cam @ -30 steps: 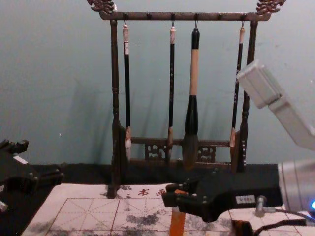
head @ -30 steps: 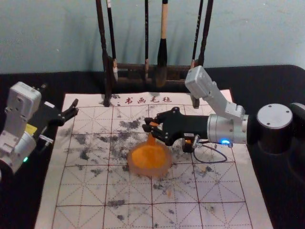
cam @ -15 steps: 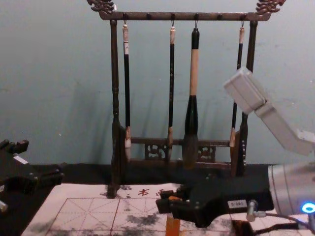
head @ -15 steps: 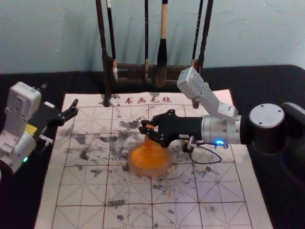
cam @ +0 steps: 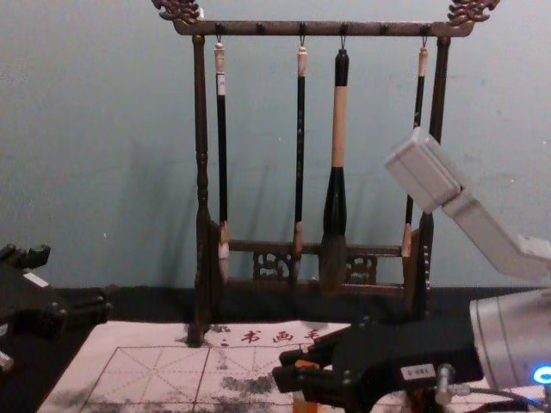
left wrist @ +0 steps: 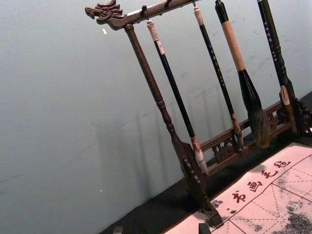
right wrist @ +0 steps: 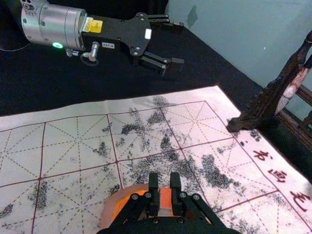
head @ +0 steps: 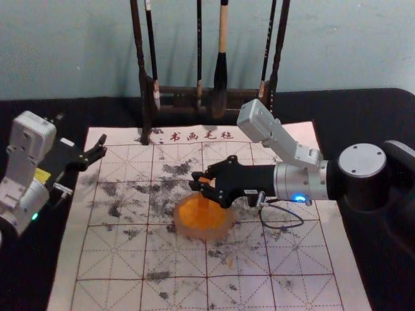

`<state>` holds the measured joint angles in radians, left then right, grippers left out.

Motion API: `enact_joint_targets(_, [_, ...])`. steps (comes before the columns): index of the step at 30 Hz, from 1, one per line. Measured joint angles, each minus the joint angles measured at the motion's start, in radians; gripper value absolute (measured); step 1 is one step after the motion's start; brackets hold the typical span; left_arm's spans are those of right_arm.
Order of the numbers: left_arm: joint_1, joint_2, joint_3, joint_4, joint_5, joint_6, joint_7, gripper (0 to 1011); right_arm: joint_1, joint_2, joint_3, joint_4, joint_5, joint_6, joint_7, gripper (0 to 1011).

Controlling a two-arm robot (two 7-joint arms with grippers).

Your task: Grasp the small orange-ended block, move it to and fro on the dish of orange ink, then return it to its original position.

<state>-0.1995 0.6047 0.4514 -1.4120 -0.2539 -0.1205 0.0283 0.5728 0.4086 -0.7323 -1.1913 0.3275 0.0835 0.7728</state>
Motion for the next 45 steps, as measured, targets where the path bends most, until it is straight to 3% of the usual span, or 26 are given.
enact_joint_targets(45, [0.000, 0.000, 0.000, 0.000, 0.000, 0.000, 0.000, 1001, -0.034, 0.050, 0.002, -0.080, -0.008, 0.006, 0.007, 145])
